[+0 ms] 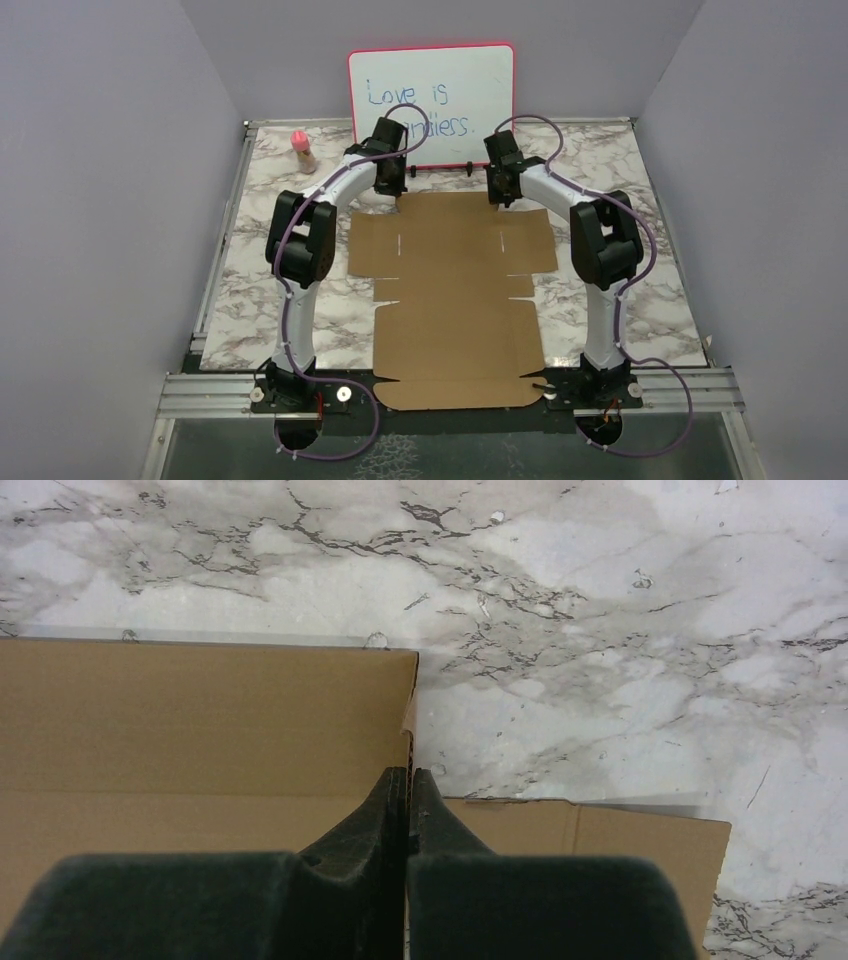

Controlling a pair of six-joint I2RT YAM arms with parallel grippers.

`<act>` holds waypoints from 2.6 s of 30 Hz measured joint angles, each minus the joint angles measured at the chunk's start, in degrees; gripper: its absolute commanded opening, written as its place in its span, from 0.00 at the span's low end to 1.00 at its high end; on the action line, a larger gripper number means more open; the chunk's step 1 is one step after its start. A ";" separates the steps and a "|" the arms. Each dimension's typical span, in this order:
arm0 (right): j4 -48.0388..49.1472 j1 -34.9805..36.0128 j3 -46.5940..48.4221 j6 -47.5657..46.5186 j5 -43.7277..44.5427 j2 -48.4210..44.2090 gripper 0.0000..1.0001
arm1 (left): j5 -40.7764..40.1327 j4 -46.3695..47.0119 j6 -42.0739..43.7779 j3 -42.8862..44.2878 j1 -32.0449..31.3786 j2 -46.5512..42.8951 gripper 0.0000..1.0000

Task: Fold the paper box

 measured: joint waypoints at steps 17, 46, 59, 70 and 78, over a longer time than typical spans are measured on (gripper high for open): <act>2.03 0.02 -6.38 0.00 -2.78 -5.57 0.43 | -0.13 -0.70 -0.48 -5.92 2.47 -5.44 0.81; 32.94 -2.69 -50.07 10.08 -40.57 -33.90 0.83 | 23.50 16.70 -13.46 -65.16 13.20 -52.26 0.89; 43.56 -1.62 -54.86 13.00 -45.51 -29.59 0.83 | 27.28 23.50 -18.34 -69.81 9.25 -50.45 0.89; 48.46 -1.20 -55.89 14.36 -45.90 -26.88 0.83 | 27.23 27.23 -19.63 -69.90 6.12 -47.54 0.82; 51.30 -0.87 -55.91 14.62 -45.86 -25.66 0.83 | 26.97 26.67 -20.02 -69.90 5.90 -47.56 0.73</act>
